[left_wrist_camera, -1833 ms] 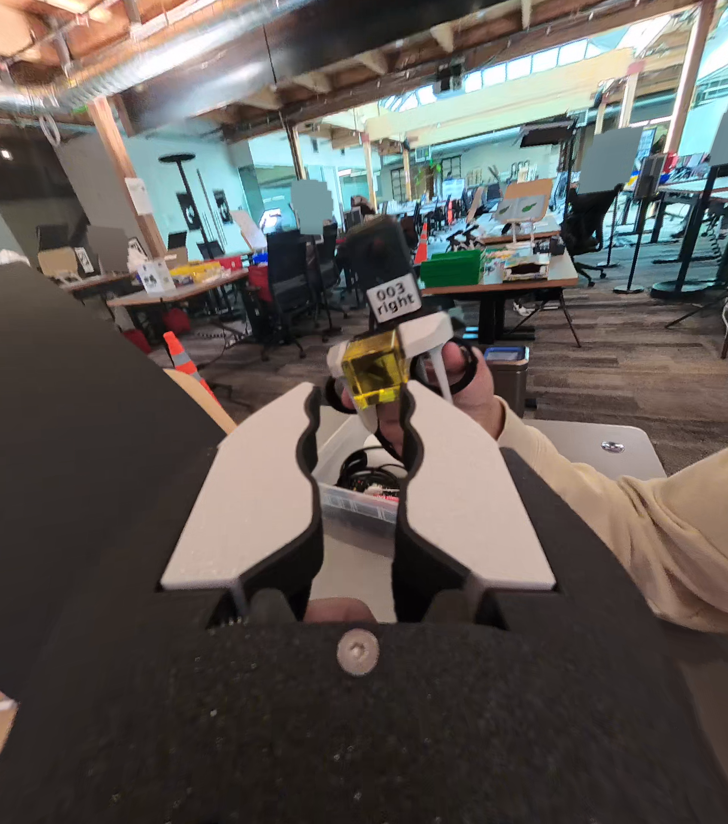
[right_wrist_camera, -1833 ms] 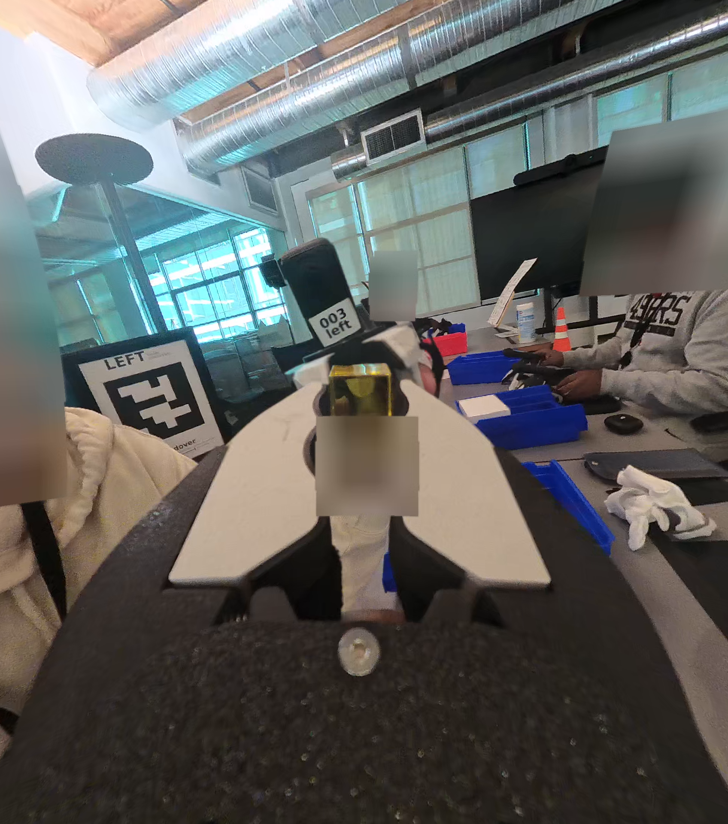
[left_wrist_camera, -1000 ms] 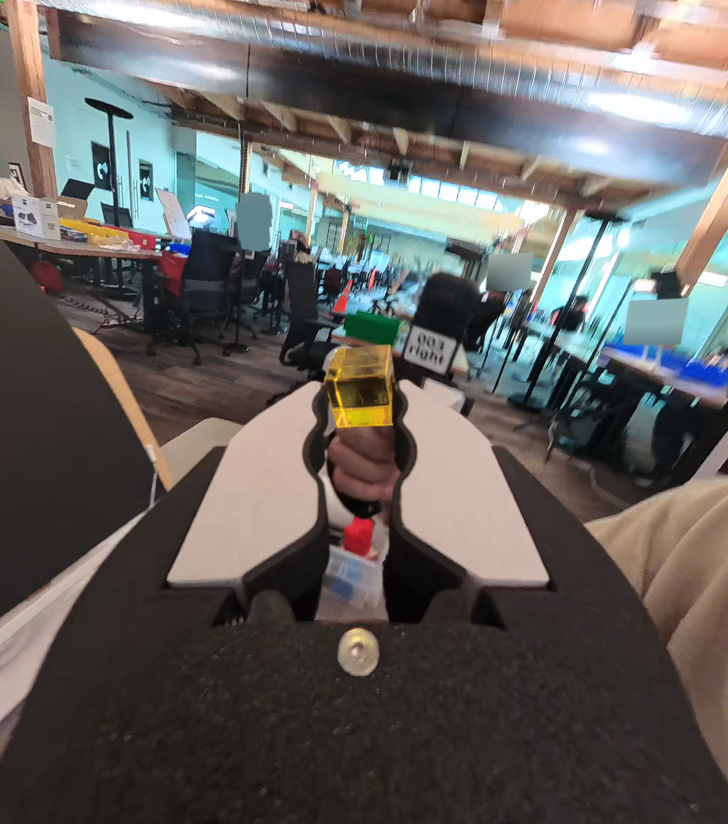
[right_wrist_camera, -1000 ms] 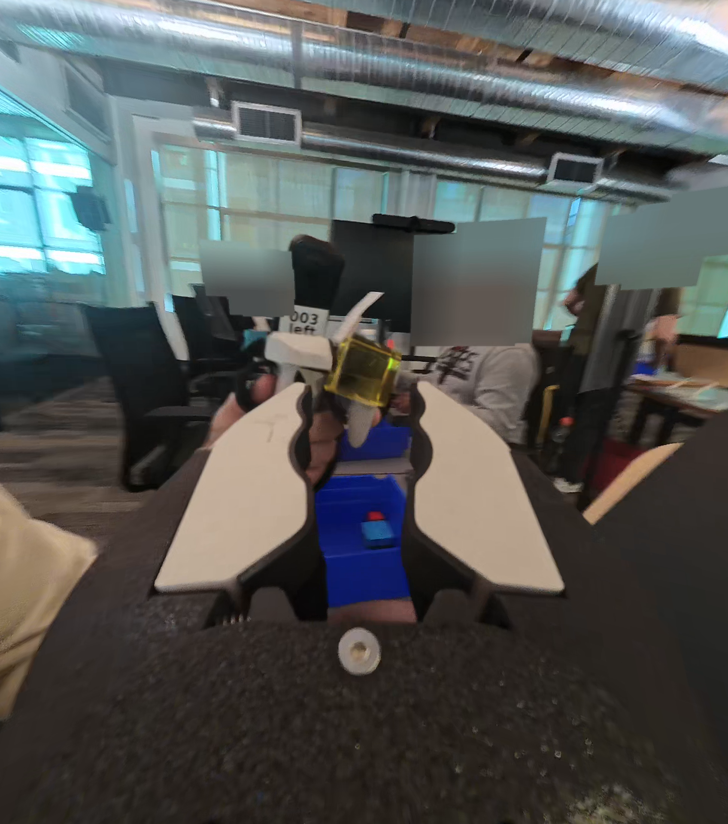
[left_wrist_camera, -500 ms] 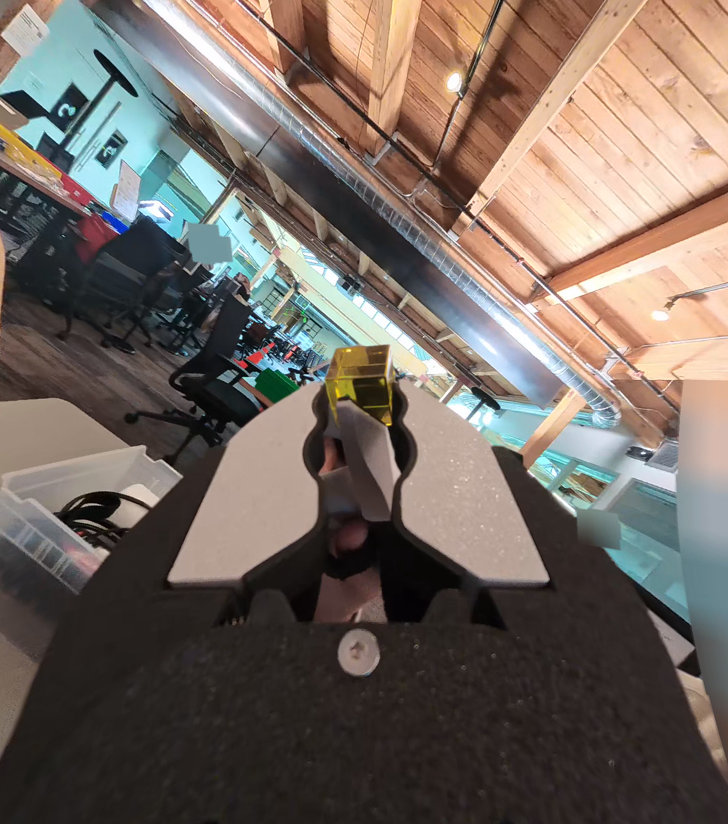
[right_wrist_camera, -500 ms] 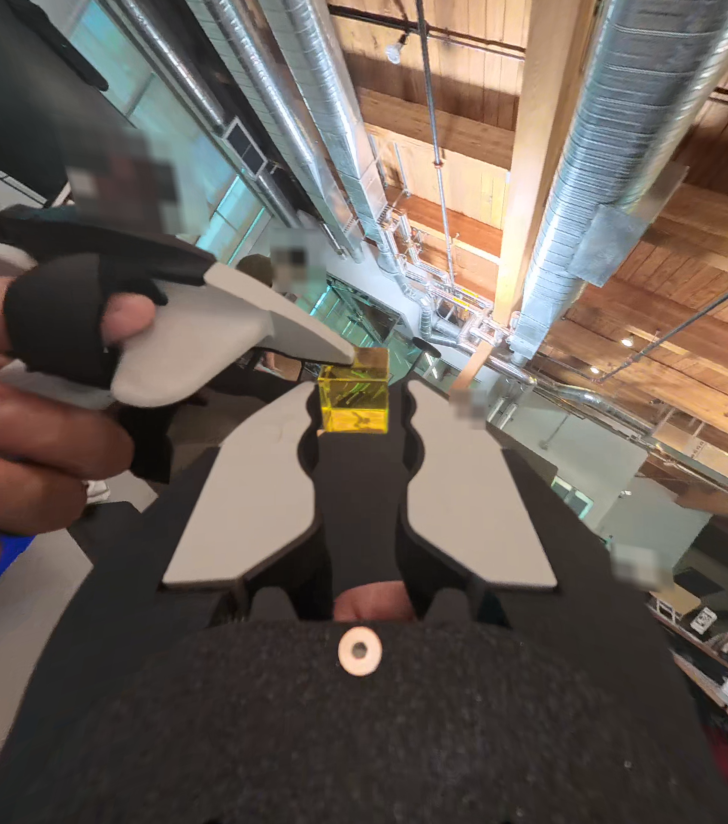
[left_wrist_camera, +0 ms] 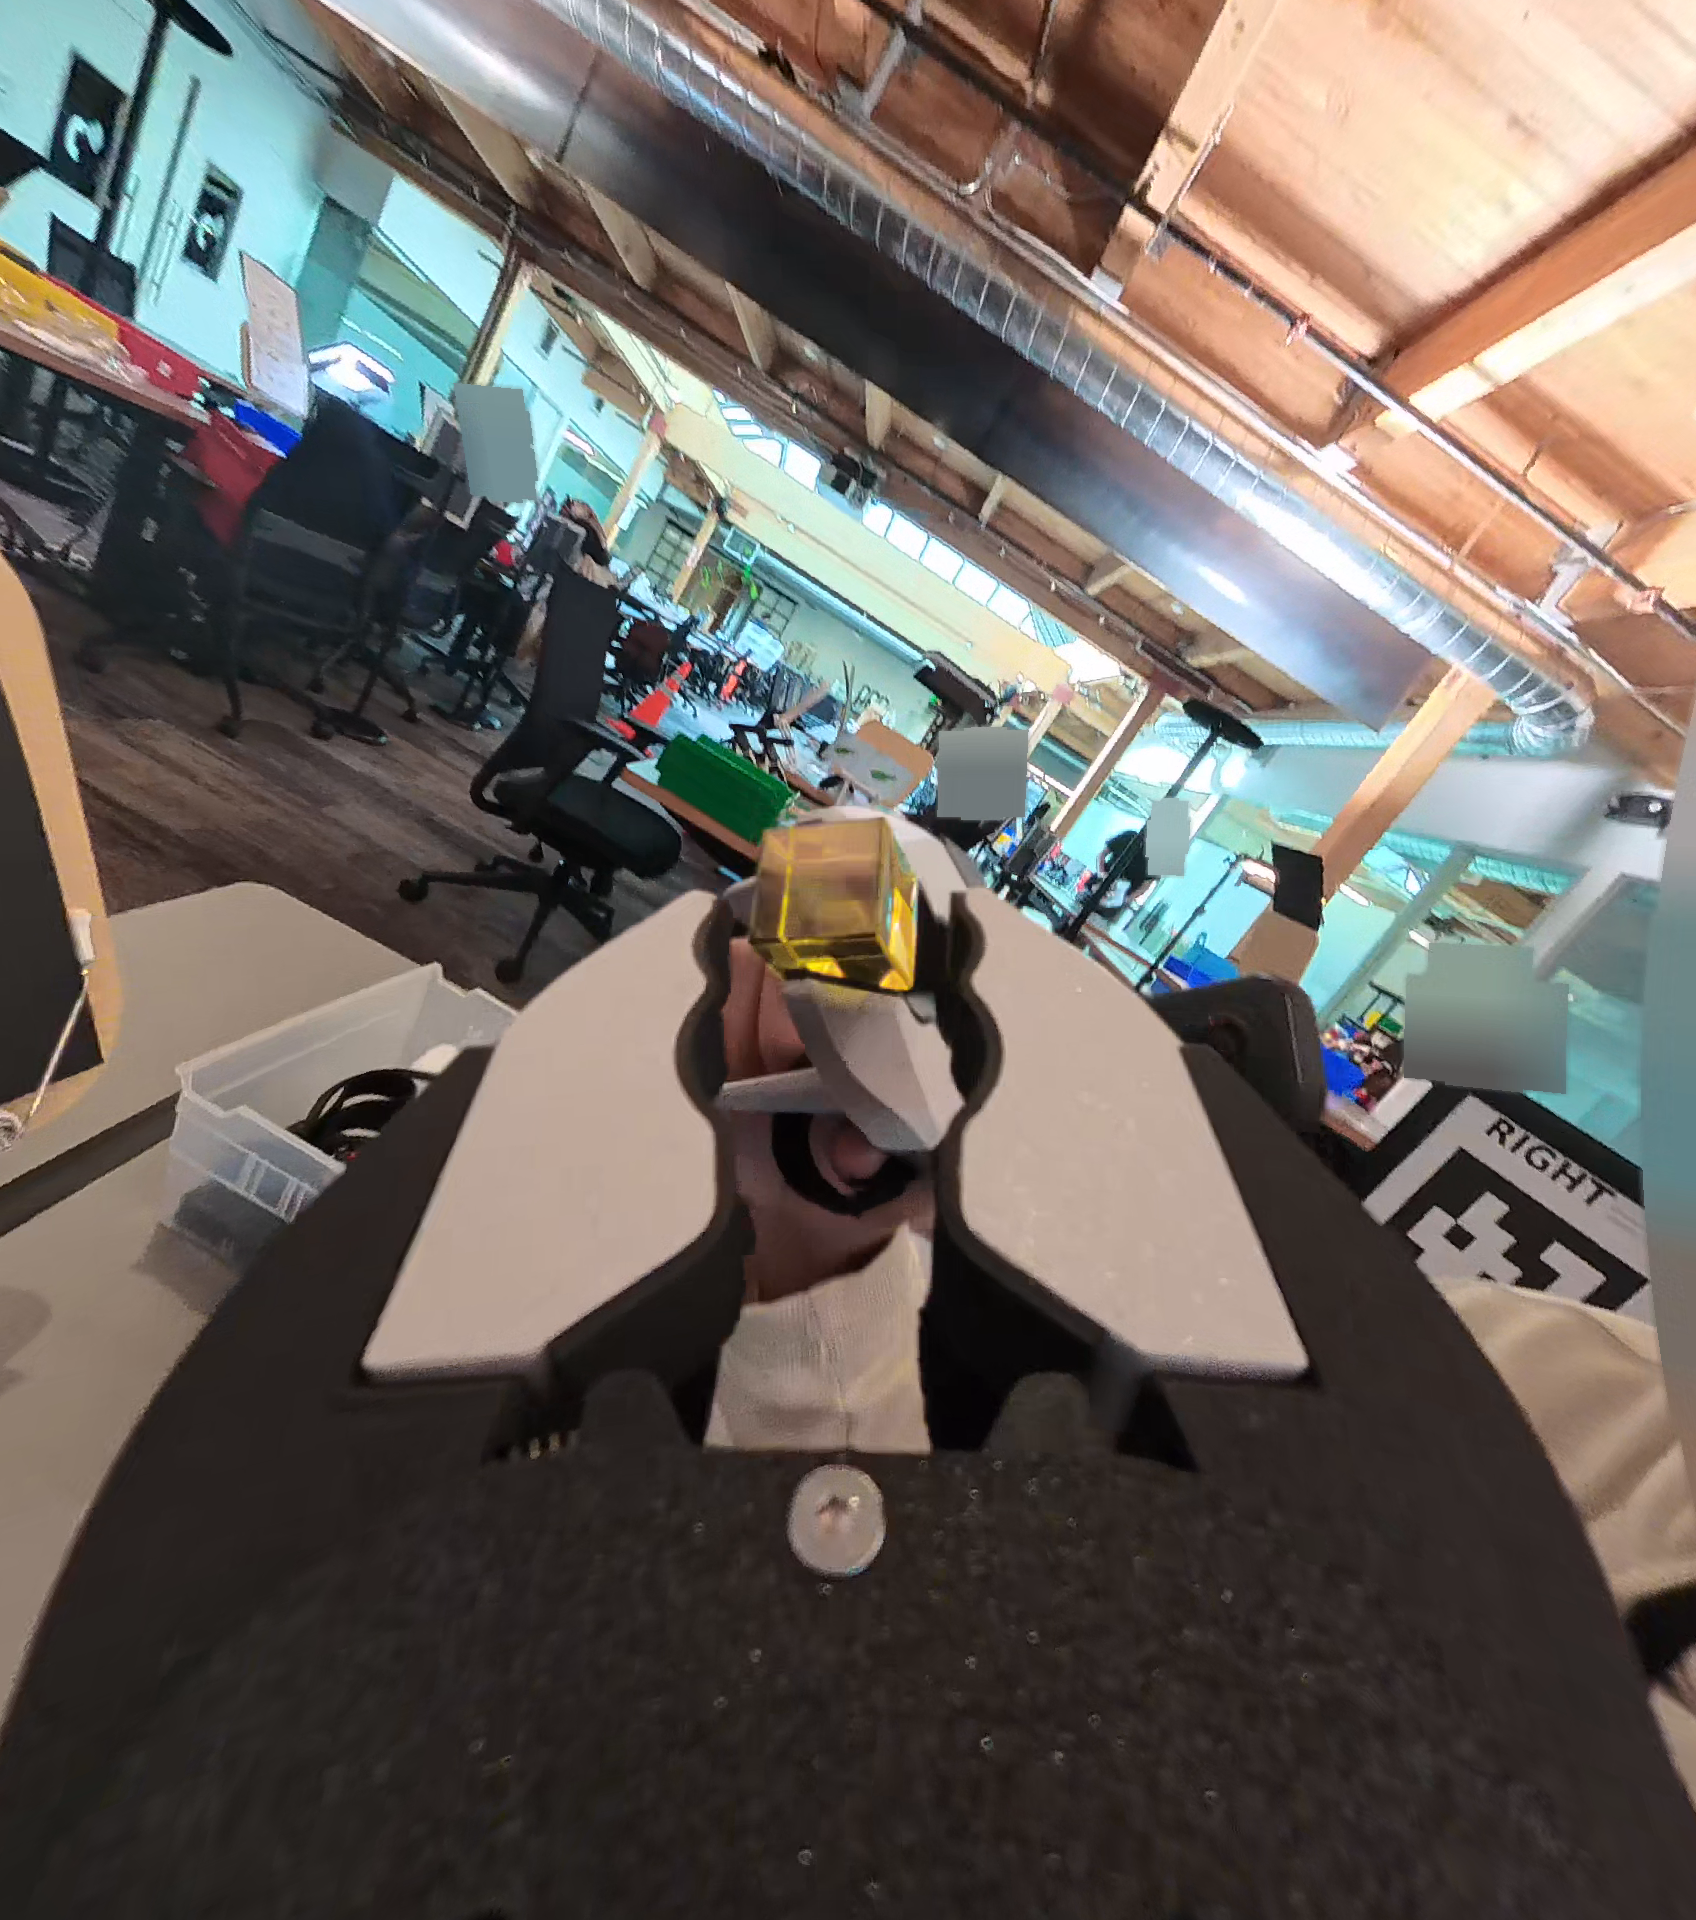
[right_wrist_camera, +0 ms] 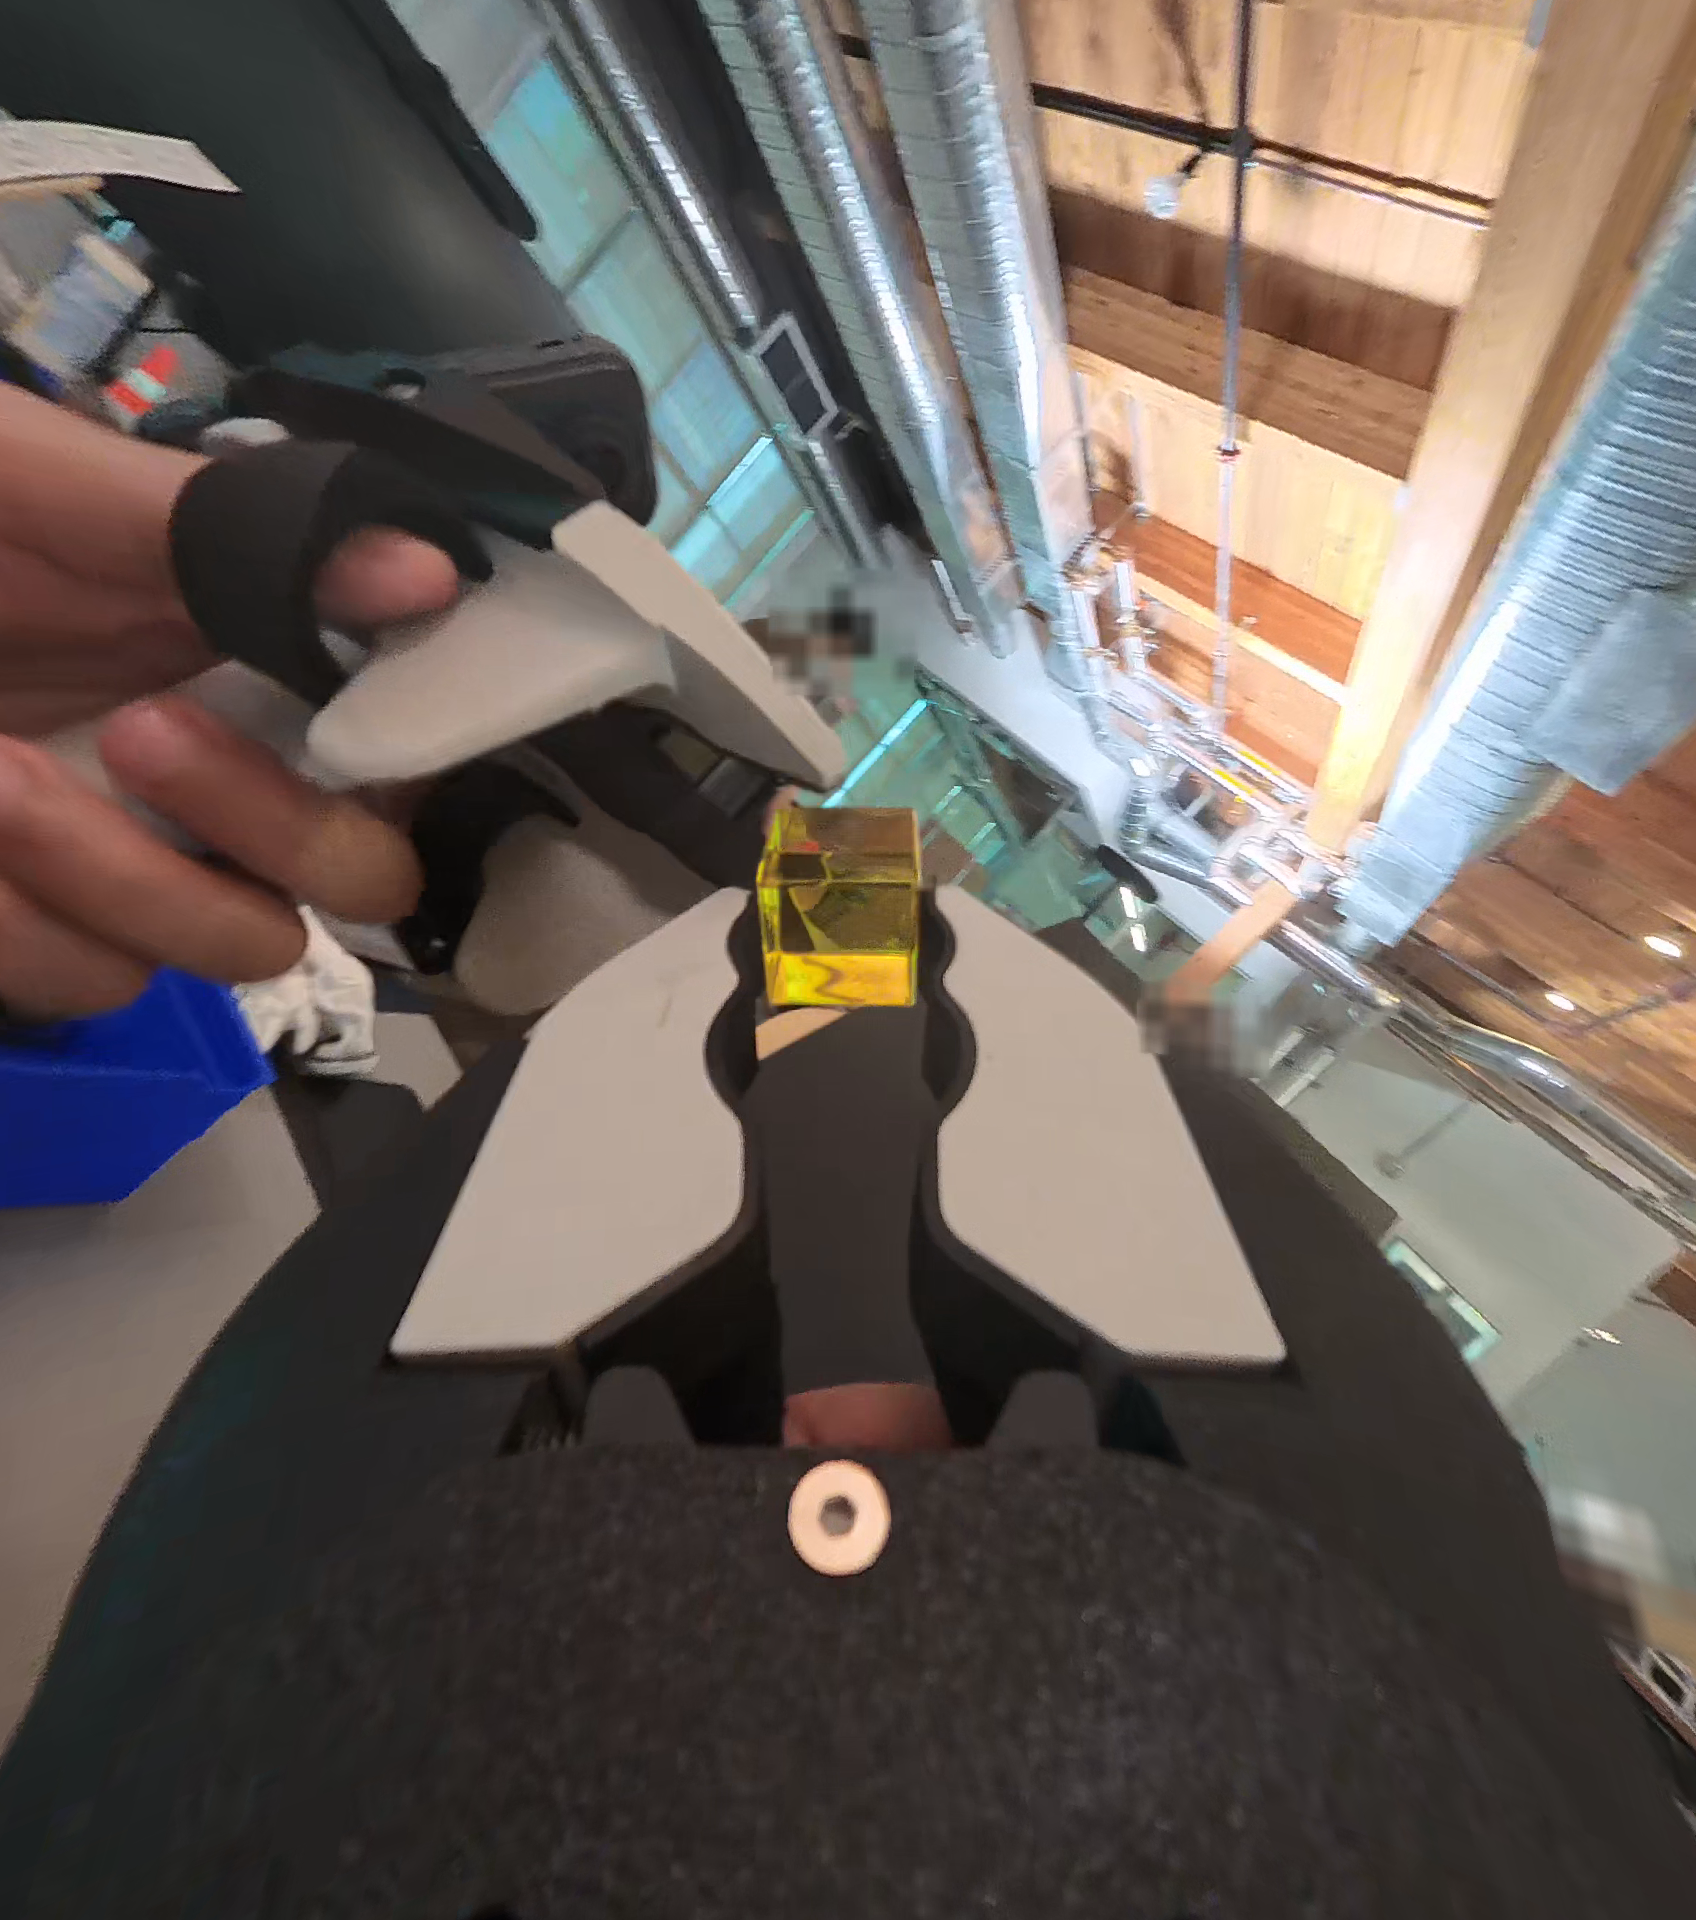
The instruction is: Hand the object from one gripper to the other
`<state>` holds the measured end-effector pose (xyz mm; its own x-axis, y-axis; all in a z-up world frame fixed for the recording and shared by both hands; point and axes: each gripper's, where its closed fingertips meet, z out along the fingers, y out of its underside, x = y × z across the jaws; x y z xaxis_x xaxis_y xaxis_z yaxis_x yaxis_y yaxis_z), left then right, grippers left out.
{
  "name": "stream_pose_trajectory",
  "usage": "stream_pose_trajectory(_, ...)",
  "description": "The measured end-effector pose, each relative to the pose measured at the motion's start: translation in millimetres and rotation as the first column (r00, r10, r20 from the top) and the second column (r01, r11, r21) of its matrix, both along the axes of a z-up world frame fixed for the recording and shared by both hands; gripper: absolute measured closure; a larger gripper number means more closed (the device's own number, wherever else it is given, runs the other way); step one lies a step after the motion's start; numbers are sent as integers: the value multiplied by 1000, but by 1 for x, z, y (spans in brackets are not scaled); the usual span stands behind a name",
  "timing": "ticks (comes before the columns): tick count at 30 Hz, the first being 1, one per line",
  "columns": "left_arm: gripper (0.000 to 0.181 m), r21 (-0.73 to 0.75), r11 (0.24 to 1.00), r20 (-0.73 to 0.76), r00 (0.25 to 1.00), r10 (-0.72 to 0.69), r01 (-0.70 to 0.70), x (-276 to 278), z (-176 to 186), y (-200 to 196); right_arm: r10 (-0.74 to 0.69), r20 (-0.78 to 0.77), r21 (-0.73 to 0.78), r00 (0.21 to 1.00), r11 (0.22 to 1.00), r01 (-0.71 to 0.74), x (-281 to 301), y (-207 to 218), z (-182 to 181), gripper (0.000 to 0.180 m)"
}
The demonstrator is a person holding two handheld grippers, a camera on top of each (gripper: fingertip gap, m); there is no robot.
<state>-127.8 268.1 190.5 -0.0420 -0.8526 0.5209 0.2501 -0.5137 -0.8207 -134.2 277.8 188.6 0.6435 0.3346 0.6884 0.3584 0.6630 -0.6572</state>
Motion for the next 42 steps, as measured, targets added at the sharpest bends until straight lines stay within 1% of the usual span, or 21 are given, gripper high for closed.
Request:
stream_pose_trajectory(3,140,22,1000,-55,998,-4,5,-10,-4,0,82,50,20,995,996,-83,6,-7,1,152)
stream_pose_trajectory(5,140,51,998,-137,990,-26,33,-12,-12,-4,160,113,0,981,987,-161,6,-12,-7,152)
stream_pose_trajectory(8,139,97,993,-264,964,-38,66,-11,-24,-13,177,197,-12,964,984,-178,10,-13,-18,151)
stream_pose_trajectory(9,134,138,988,-286,958,-21,63,-11,-25,-15,180,208,-23,962,984,-179,10,-12,-21,151)
stream_pose_trajectory(10,132,201,977,-315,949,-7,74,-11,-27,-20,203,208,-64,957,979,-194,10,-13,-24,152)
stream_pose_trajectory(12,131,335,937,-390,920,43,98,-10,-34,-29,302,158,-208,940,941,-268,7,-17,-30,152)
stream_pose_trajectory(13,131,394,915,-404,910,88,87,-10,-35,-29,366,110,-294,924,900,-322,4,-20,-32,152)
stream_pose_trajectory(14,131,438,896,-402,907,125,71,-11,-34,-30,428,49,-384,902,842,-379,2,-24,-34,152)
stream_pose_trajectory(16,131,482,873,-398,906,141,76,-11,-33,-35,533,-74,-512,843,704,-491,-2,-31,-35,152)
stream_pose_trajectory(19,132,508,858,-395,904,161,69,-13,-31,-37,590,-221,-578,777,562,-591,-5,-32,-31,152)
stream_pose_trajectory(22,132,516,854,-388,906,169,62,-13,-31,-35,638,-284,-623,716,445,-643,-10,-40,-34,152)
stream_pose_trajectory(24,132,517,854,-387,907,169,62,-13,-31,-33,663,-300,-642,686,391,-659,-13,-45,-37,152)
stream_pose_trajectory(28,136,517,852,-394,906,157,77,-12,-35,-33,675,-297,-659,676,367,-656,-18,-49,-40,152)
stream_pose_trajectory(30,143,515,852,-392,910,137,93,-10,-35,-34,676,-295,-665,675,362,-653,-19,-49,-41,152)
stream_pose_trajectory(31,150,512,852,-389,914,115,110,-9,-35,-36,672,-297,-666,679,363,-652,-20,-49,-41,152)
stream_pose_trajectory(33,150,507,855,-386,916,107,113,-9,-34,-36,668,-312,-668,675,351,-656,-19,-48,-40,152)
stream_pose_trajectory(35,155,518,849,-385,915,122,104,-8,-33,-35,651,-326,-664,685,358,-656,-18,-43,-39,152)
stream_pose_trajectory(38,156,529,843,-374,918,131,95,-9,-29,-35,651,-366,-646,665,336,-685,-19,-44,-34,152)
stream_pose_trajectory(40,156,531,844,-366,919,147,76,-9,-27,-32,644,-375,-624,667,357,-695,-19,-41,-32,150)
stream_pose_trajectory(42,156,519,853,-362,917,168,49,-10,-26,-27,632,-347,-602,694,417,-681,-19,-38,-32,143)
